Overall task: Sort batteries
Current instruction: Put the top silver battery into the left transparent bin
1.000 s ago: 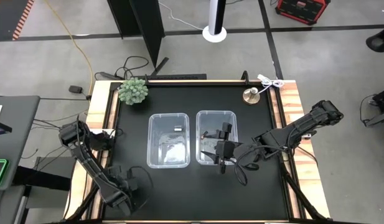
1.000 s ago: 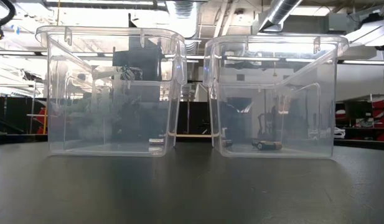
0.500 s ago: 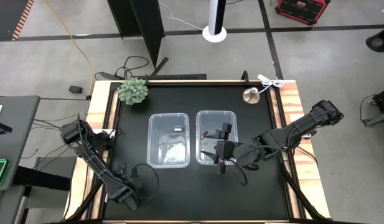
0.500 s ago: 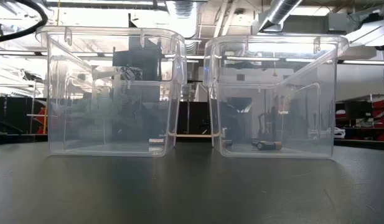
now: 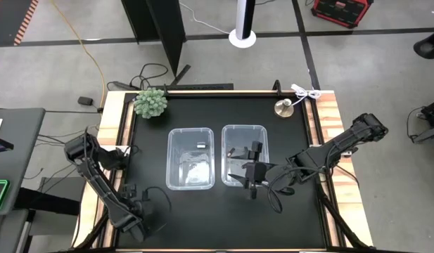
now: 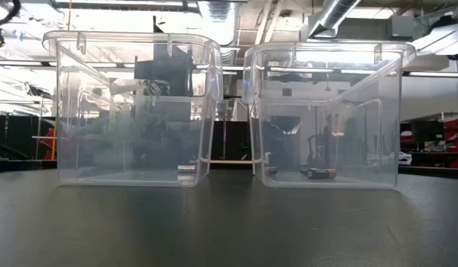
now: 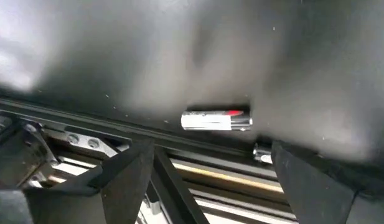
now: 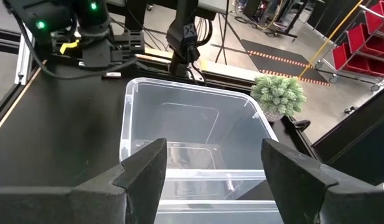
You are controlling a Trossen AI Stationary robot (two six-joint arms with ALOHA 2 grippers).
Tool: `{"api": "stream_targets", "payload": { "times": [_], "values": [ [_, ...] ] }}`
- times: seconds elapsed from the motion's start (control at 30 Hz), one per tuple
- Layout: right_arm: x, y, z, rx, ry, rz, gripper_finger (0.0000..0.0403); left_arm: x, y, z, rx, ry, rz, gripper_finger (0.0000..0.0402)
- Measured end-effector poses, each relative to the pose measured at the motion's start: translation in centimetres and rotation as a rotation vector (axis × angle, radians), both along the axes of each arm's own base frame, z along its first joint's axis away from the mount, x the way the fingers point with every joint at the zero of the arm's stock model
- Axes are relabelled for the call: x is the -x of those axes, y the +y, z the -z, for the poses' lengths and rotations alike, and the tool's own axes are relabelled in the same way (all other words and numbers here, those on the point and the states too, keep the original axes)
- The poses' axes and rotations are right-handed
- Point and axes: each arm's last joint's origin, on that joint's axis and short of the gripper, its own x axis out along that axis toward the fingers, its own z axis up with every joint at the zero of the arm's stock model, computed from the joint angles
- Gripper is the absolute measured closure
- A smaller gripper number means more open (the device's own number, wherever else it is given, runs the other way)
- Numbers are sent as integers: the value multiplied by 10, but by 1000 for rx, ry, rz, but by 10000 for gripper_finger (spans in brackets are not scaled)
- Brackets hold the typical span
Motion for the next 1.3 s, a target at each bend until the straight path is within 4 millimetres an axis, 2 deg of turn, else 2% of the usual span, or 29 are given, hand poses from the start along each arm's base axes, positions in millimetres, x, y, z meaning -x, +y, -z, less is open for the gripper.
{"api": "stream_targets", "payload": {
  "times": [0.27, 0.43, 0.63, 0.9, 1.3],
  "values": [
    [0, 0, 0, 2, -2, 0, 127, 15, 9, -23, 5, -158, -118, 84],
    [0, 0, -1, 2, -5, -1, 127, 30, 28, -15, 53, -218, -214, 84],
    [0, 0, -1, 5, -5, -2, 127, 34, 38, -14, 83, -284, -208, 84],
    [-2, -3, -1, 2, -5, 10, 127, 28, 30, -12, 157, -339, -182, 84],
    [0, 0, 0, -3, -3, 1, 127, 24, 17, 15, 105, -227, -162, 67]
  ]
}}
